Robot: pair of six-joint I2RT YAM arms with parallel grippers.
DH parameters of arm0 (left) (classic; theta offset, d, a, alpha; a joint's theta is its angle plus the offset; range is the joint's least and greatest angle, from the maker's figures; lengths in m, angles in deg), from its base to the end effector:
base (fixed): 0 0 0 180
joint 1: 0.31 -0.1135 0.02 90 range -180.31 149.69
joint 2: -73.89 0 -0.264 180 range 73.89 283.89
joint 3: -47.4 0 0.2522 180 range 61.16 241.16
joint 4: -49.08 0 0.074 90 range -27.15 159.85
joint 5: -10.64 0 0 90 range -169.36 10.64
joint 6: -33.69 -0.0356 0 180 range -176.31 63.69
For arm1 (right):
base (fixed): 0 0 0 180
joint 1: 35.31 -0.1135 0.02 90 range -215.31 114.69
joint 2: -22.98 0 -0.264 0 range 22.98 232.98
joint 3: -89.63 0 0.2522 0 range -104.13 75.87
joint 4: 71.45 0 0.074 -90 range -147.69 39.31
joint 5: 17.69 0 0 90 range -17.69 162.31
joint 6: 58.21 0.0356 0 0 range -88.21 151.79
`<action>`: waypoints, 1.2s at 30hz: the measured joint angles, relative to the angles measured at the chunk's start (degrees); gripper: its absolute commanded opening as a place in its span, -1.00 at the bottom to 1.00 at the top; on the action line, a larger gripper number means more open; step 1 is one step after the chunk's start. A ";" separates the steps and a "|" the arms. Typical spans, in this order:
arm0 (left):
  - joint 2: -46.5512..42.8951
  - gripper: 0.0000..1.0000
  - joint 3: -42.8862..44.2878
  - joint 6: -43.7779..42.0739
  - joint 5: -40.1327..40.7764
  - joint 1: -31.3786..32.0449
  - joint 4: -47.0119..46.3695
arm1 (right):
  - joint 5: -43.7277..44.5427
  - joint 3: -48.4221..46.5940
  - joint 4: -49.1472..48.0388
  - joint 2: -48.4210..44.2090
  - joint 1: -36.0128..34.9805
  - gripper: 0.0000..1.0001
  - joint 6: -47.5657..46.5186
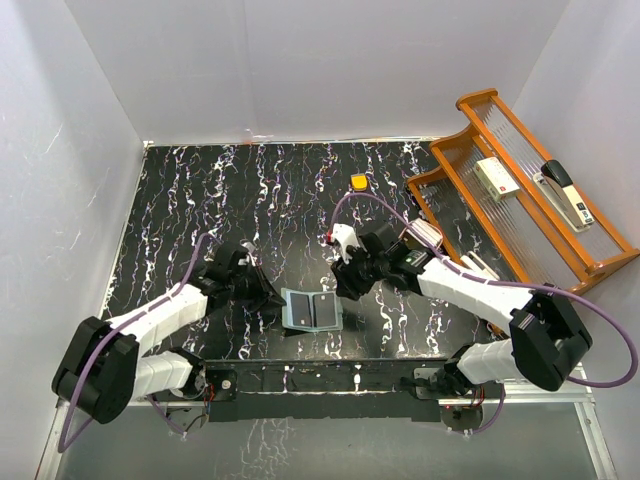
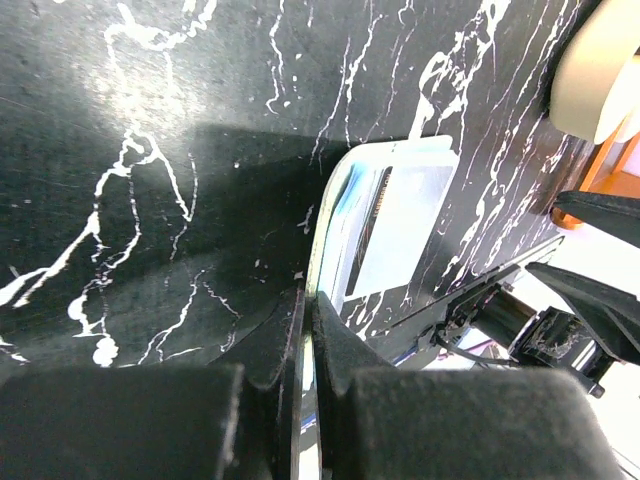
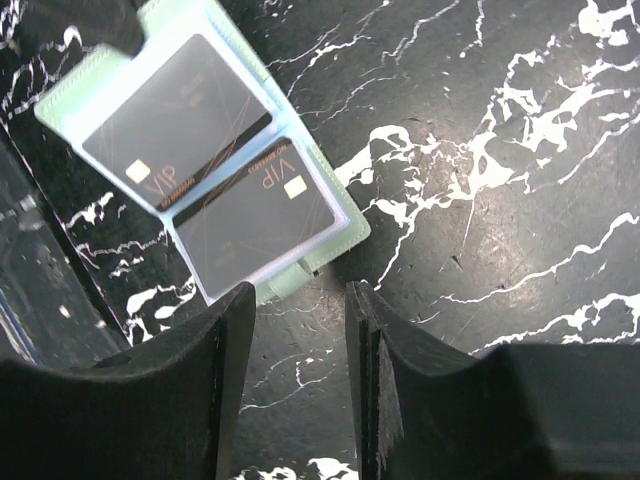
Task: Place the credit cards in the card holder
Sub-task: Close the card holder at the center of the board.
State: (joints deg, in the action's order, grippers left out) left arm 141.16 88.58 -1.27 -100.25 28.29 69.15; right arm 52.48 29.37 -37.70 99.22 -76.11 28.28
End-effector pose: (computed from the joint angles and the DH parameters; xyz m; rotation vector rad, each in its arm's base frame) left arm 0.1860 -0.1159 0.1687 -0.4075 2.5796 -1.0566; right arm 0.1958 0.1850 0.2185 -1.0881 2.2486 0.7051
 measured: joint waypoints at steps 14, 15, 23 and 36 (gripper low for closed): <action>4.46 -1.00 3.28 -9.14 -5.62 -7.58 4.74 | -4.74 1.60 -0.79 5.57 -0.61 -0.18 -18.43; 5.01 -1.00 3.69 -9.70 -5.84 -7.87 5.03 | -5.03 2.16 -1.75 5.62 -0.76 -0.18 -19.15; 6.45 -1.00 4.44 -12.00 -7.06 -9.07 5.95 | -6.97 4.57 -7.30 9.20 -4.35 -0.18 -23.93; 6.45 -1.00 4.44 -11.98 -8.26 -9.42 5.68 | -4.87 5.05 -11.19 11.26 -7.13 -0.39 -26.47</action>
State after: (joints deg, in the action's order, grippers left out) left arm 147.61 93.02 -13.24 -108.51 18.87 74.83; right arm 47.60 34.41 -48.89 110.48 -83.24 1.81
